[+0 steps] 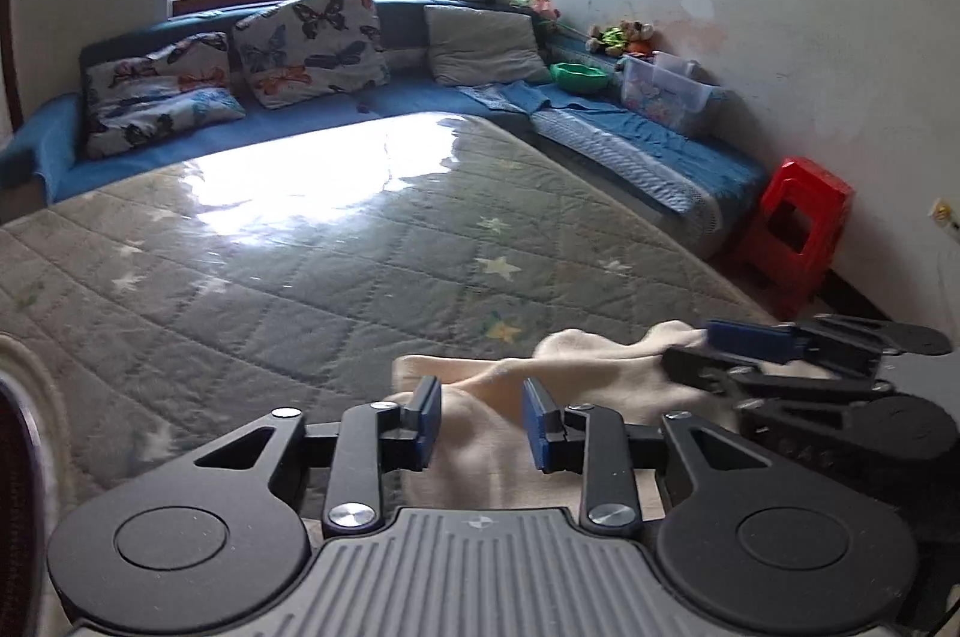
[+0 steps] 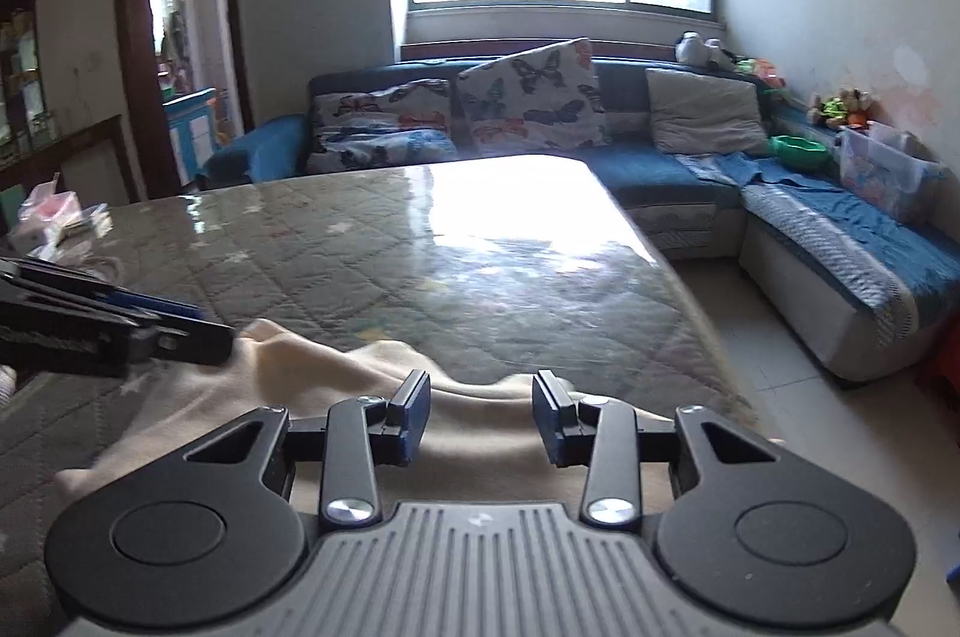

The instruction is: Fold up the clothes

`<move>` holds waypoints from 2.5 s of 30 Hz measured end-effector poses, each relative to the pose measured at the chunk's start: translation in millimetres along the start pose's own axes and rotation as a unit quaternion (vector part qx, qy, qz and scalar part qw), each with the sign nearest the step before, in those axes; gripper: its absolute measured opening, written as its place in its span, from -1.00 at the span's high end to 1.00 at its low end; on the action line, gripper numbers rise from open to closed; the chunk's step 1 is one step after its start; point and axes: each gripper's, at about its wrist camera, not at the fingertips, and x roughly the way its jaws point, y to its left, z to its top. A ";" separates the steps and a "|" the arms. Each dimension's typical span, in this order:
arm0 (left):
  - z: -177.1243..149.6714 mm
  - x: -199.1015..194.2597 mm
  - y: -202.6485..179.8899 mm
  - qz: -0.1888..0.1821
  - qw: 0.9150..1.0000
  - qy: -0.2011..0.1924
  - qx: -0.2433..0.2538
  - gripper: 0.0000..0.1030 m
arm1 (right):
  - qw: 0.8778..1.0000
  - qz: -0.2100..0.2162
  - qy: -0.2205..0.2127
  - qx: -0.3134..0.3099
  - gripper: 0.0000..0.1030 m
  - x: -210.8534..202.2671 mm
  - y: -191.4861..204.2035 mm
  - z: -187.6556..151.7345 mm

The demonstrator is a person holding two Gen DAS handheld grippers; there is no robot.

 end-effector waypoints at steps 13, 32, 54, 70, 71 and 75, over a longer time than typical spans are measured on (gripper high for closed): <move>8.4 45.9 7.6 -0.052 0.997 0.032 -0.048 0.58 | 1.000 0.003 0.007 -0.019 0.28 2.4 8.4 -1.5; -3.0 8.9 0.4 -0.036 0.999 0.001 -0.028 0.57 | 0.998 -0.023 0.003 -0.052 0.18 -75.2 17.2 -55.1; -61.8 -40.5 6.1 -0.035 0.999 -0.016 -0.033 0.56 | 0.998 -0.038 -0.001 0.041 0.15 -76.4 -26.5 -53.5; -71.5 -72.8 3.9 -0.003 0.999 -0.007 -0.040 -0.22 | 0.999 -0.037 -0.009 0.028 -0.69 -101.4 7.8 -68.5; -72.7 -75.4 3.3 -0.001 0.999 -0.008 -0.038 -0.31 | 0.999 -0.038 -0.009 0.028 -0.69 -102.8 9.8 -70.0; -78.5 -85.6 -0.5 0.006 0.999 -0.014 -0.028 -0.53 | 0.999 -0.040 -0.007 0.030 -0.79 -107.3 14.6 -73.5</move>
